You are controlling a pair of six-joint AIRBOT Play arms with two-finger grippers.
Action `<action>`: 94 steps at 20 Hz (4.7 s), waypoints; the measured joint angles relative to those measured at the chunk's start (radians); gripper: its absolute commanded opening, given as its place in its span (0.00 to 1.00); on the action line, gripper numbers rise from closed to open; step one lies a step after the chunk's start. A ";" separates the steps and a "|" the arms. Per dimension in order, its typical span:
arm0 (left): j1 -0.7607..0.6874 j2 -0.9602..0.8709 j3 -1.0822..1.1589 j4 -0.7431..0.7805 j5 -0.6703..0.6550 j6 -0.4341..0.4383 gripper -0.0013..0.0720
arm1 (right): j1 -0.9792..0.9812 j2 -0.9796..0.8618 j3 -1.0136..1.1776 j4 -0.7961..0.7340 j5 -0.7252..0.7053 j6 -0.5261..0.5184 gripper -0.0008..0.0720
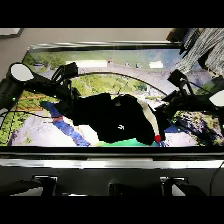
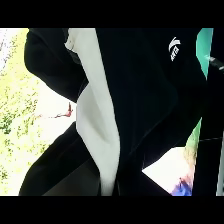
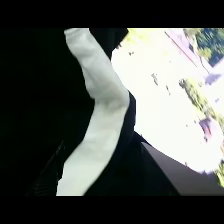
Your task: Fold the clothes and pants, and hang the long-sleeved shirts on hangers.
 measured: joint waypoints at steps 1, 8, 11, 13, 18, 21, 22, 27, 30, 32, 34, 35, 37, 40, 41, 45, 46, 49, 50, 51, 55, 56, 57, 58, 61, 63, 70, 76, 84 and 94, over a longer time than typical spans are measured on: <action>0.000 0.000 0.000 -0.003 0.000 0.000 0.05 | 0.000 -0.033 -0.002 0.042 -0.018 -0.036 0.86; 0.000 0.000 0.000 -0.005 0.000 0.000 0.05 | 0.023 -0.213 -0.006 0.212 -0.080 -0.171 0.87; 0.000 0.000 0.000 -0.005 0.000 0.000 0.05 | 0.054 -0.257 -0.006 0.234 -0.103 -0.187 0.87; 0.000 0.000 0.000 -0.006 0.000 0.000 0.05 | 0.077 -0.278 -0.006 0.241 -0.129 -0.195 0.87; 0.000 0.000 0.000 -0.006 0.000 -0.001 0.05 | 0.113 -0.301 -0.006 0.259 -0.229 -0.212 0.87; 0.000 0.000 0.000 -0.006 0.000 -0.001 0.05 | 0.119 -0.310 -0.006 0.275 -0.241 -0.216 0.63; 0.000 0.000 0.000 -0.006 0.000 -0.001 0.05 | 0.120 -0.313 -0.006 0.282 -0.236 -0.216 0.45; 0.001 0.000 0.000 -0.003 0.003 -0.005 0.06 | 0.122 -0.320 -0.006 0.290 -0.169 -0.228 0.09; 0.000 0.001 0.000 -0.002 -0.003 -0.003 0.06 | 0.121 -0.319 -0.006 0.293 -0.138 -0.222 0.09; 0.000 0.001 0.000 -0.001 -0.005 -0.003 0.14 | 0.121 -0.306 -0.006 0.293 -0.112 -0.220 0.09; -0.002 0.001 0.000 -0.011 -0.003 -0.002 0.41 | 0.122 -0.280 -0.006 0.289 -0.090 -0.202 0.09; -0.002 0.001 0.001 -0.019 -0.001 -0.005 0.51 | 0.123 -0.260 -0.006 0.279 -0.080 -0.183 0.09; 0.002 0.000 0.001 -0.012 0.011 -0.034 0.58 | 0.124 -0.214 -0.006 0.235 -0.087 -0.121 0.09; 0.019 0.000 0.001 -0.010 0.031 -0.087 0.59 | 0.123 -0.125 -0.007 0.139 -0.098 0.029 0.08; 0.028 0.000 0.001 -0.008 0.039 -0.106 0.72 | 0.123 -0.093 -0.007 0.106 -0.101 0.078 0.08; 0.073 0.004 0.001 -0.004 0.091 -0.274 1.00 | 0.122 0.047 -0.007 -0.001 -0.109 0.217 0.08; 0.086 0.008 0.001 -0.004 0.135 -0.339 1.00 | 0.122 0.085 -0.007 -0.026 -0.108 0.243 0.08; 0.116 0.030 0.001 -0.005 0.286 -0.534 1.00 | 0.122 0.192 -0.007 -0.095 -0.100 0.328 0.08; 0.122 0.042 0.002 -0.006 0.345 -0.599 1.00 | 0.122 0.227 -0.007 -0.121 -0.090 0.355 0.08; 0.126 0.055 0.002 -0.006 0.401 -0.661 1.00 | 0.122 0.260 -0.007 -0.149 -0.076 0.385 0.08; 0.136 0.109 0.002 -0.007 0.537 -0.871 1.00 | 0.122 0.387 0.010 -0.343 -0.055 0.574 0.08; 0.136 0.124 0.002 -0.008 0.550 -0.908 1.00 | 0.122 0.415 0.024 -0.410 -0.048 0.635 0.08; 0.136 0.137 0.002 -0.008 0.553 -0.934 1.00 | 0.122 0.439 0.040 -0.467 -0.042 0.691 0.08; 0.136 0.150 0.002 -0.007 0.553 -0.956 1.00 | 0.122 0.461 0.060 -0.533 -0.040 0.755 0.08; 0.131 0.180 0.002 -0.007 0.526 -0.991 1.00 | 0.122 0.499 0.134 -0.740 -0.035 0.943 0.08; 0.123 0.193 0.002 -0.007 0.500 -1.004 1.00 | 0.122 0.510 0.184 -0.876 -0.035 1.036 0.09; 0.071 0.203 0.002 -0.006 0.446 -1.018 1.00 | 0.083 0.507 0.246 -1.315 0.009 1.303 0.08; 0.053 0.204 0.002 -0.005 0.439 -1.018 1.00 | -0.145 0.398 0.335 -1.476 -0.041 1.587 0.08; 0.049 0.203 0.000 0.010 0.436 -1.019 0.99 | -0.342 0.097 0.662 -1.509 -0.142 1.700 0.08; 0.049 0.202 -0.006 0.029 0.436 -1.021 1.00 | -0.373 -0.026 0.837 -1.511 -0.319 1.572 0.08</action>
